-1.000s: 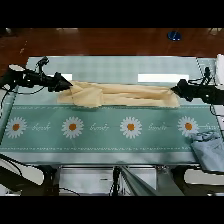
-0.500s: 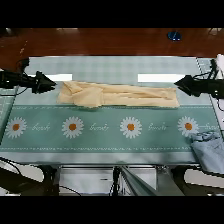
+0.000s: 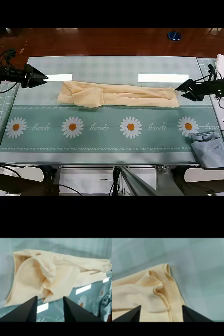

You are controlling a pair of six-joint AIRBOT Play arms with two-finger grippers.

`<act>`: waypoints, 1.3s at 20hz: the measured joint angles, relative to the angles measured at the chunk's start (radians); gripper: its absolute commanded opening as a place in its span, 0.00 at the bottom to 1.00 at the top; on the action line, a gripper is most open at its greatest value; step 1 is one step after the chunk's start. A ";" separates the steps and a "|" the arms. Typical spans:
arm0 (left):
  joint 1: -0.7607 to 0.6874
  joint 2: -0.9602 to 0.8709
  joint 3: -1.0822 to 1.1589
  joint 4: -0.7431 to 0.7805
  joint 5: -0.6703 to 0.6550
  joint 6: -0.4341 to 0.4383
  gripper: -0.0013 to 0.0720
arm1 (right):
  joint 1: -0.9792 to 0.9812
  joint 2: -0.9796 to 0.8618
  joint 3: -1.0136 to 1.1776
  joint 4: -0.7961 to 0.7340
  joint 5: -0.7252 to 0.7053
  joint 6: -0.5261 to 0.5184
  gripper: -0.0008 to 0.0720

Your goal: Fold the shirts.

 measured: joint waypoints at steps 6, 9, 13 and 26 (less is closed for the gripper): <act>-0.051 0.008 0.000 -0.002 -0.001 0.011 0.55 | 0.051 -0.132 0.006 0.118 0.046 -0.030 0.25; -0.076 0.008 0.000 -0.002 -0.001 0.011 0.52 | 0.093 -0.158 0.015 0.156 0.055 -0.060 0.04; -0.125 0.009 0.000 -0.041 0.002 0.010 0.09 | 0.109 -0.090 0.061 0.212 0.122 -0.093 0.04; -0.699 -0.019 0.000 -0.197 0.290 -0.107 0.06 | 0.114 0.343 0.090 0.072 0.325 0.043 0.04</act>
